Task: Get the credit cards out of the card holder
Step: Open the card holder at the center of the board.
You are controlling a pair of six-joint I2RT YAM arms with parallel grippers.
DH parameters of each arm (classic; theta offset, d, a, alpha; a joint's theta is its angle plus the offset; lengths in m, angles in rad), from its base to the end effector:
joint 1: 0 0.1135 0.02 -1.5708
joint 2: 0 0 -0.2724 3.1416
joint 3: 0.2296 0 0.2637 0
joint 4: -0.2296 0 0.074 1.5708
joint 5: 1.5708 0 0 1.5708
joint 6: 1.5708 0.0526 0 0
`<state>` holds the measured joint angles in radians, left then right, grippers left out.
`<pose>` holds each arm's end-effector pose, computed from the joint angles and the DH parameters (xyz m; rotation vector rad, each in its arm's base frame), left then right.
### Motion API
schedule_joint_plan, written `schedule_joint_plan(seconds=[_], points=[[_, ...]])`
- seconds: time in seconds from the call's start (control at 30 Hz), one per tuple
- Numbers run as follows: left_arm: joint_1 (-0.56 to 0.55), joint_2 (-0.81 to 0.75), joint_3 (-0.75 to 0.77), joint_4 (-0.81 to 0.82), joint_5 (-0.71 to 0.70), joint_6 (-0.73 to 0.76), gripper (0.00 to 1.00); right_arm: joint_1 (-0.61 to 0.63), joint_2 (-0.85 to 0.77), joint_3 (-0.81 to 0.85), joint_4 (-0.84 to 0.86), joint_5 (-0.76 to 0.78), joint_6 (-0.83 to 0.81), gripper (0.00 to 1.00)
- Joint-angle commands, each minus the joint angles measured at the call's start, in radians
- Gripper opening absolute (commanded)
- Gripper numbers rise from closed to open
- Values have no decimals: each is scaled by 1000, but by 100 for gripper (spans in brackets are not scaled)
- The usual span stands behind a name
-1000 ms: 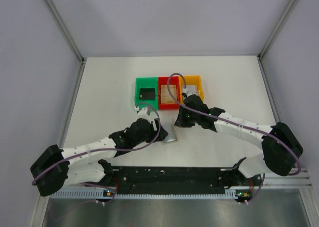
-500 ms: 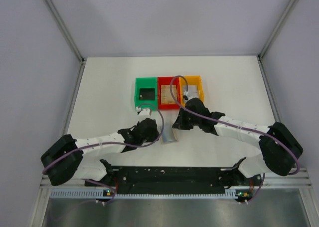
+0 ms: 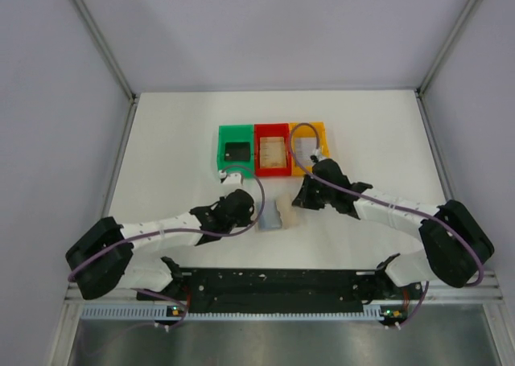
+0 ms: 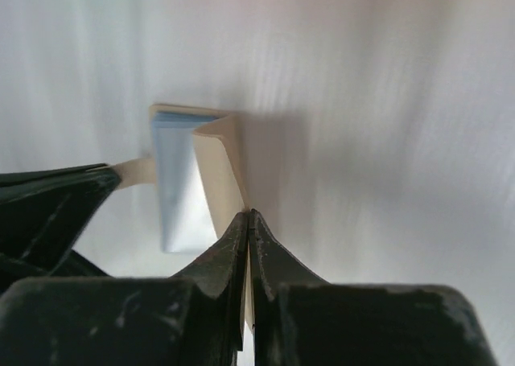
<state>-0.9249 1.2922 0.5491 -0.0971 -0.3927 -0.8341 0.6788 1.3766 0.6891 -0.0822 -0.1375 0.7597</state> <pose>0.1705 -0.1928 0.1546 -0.0721 2.3630 -0.3957 0.2247 0.1905 0.1764 0.0283 2.5009 0.8269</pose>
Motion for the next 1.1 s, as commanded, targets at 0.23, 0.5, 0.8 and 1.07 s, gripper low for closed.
schedule_joint_plan(seconds=[0.23, 0.5, 0.8, 1.07], points=[[-2, -91, -14, 8, -18, 30, 0, -36, 88, -16, -162, 168, -66, 0], [-2, -125, -28, 3, -9, 29, 0, -32, 72, 12, -232, 245, -108, 15], [-3, -139, -28, 11, 32, 26, 0, 120, -86, 173, -330, 338, -195, 47], [-3, -209, -41, 10, 43, -2, 0, 263, -82, 244, -234, 296, -270, 48]])
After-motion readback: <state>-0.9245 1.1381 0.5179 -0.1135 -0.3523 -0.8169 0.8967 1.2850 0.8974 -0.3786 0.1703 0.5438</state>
